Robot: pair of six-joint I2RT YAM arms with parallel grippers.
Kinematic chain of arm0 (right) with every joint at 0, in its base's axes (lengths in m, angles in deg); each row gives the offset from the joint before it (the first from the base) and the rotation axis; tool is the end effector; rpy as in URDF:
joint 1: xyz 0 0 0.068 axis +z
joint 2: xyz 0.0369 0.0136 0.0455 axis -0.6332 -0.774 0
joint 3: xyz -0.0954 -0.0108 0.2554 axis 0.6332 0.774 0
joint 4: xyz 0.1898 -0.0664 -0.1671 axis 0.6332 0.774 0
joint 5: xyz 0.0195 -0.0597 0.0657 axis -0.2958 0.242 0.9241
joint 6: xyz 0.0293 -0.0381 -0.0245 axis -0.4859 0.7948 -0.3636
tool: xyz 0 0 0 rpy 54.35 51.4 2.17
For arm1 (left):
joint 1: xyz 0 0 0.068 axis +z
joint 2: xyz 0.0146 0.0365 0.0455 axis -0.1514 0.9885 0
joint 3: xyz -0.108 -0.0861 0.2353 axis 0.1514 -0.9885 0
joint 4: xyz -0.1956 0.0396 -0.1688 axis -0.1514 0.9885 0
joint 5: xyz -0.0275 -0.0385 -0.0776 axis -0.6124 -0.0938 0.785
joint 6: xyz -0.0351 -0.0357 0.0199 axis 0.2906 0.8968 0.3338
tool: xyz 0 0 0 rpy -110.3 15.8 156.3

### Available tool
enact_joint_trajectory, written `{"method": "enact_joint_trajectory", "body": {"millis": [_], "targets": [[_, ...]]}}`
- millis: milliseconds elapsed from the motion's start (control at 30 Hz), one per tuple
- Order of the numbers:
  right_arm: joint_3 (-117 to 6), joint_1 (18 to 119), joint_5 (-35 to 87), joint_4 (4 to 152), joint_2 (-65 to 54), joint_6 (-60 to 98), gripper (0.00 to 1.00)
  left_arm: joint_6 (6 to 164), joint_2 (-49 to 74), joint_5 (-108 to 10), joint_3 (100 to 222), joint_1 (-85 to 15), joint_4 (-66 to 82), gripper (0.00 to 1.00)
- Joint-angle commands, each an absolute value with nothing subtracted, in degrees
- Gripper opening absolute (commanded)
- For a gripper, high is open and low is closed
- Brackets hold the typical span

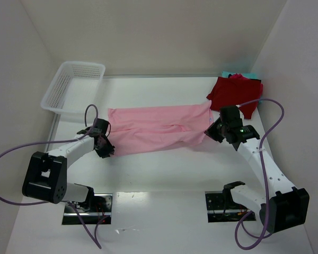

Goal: Fold and stack the t-shirts
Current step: Fold the other side of the tshirt into a rectangle

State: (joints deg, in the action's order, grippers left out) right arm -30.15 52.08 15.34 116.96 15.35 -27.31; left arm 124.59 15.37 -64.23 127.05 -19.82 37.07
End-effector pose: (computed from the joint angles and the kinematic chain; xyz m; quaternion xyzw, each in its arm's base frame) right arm 0.2063 0.0453 0.2770 0.3295 0.8766 0.1727 0.3054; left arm 0.2318 -0.0413 0.1597 -0.3482 0.9144 -0.0528 0.1996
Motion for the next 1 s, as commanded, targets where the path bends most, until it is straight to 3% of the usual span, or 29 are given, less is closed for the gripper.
{"method": "enact_joint_trajectory", "body": {"millis": [0,167,533,967], "targets": [[-31.3,51.6,14.7,117.4,15.9,-27.7,0.0,125.2,17.1,-64.9,126.5,-20.3,35.2,0.21],[-31.3,51.6,14.7,117.4,15.9,-27.7,0.0,124.7,17.1,-64.3,126.5,-20.3,35.2,0.0],[-30.1,51.6,14.7,118.5,18.0,-28.2,0.0,121.3,5.5,-62.5,140.7,-20.3,48.4,0.0],[-30.7,51.6,14.7,119.0,20.9,-28.8,0.0,119.0,-1.2,-62.5,143.8,-20.3,54.2,0.0]]}}
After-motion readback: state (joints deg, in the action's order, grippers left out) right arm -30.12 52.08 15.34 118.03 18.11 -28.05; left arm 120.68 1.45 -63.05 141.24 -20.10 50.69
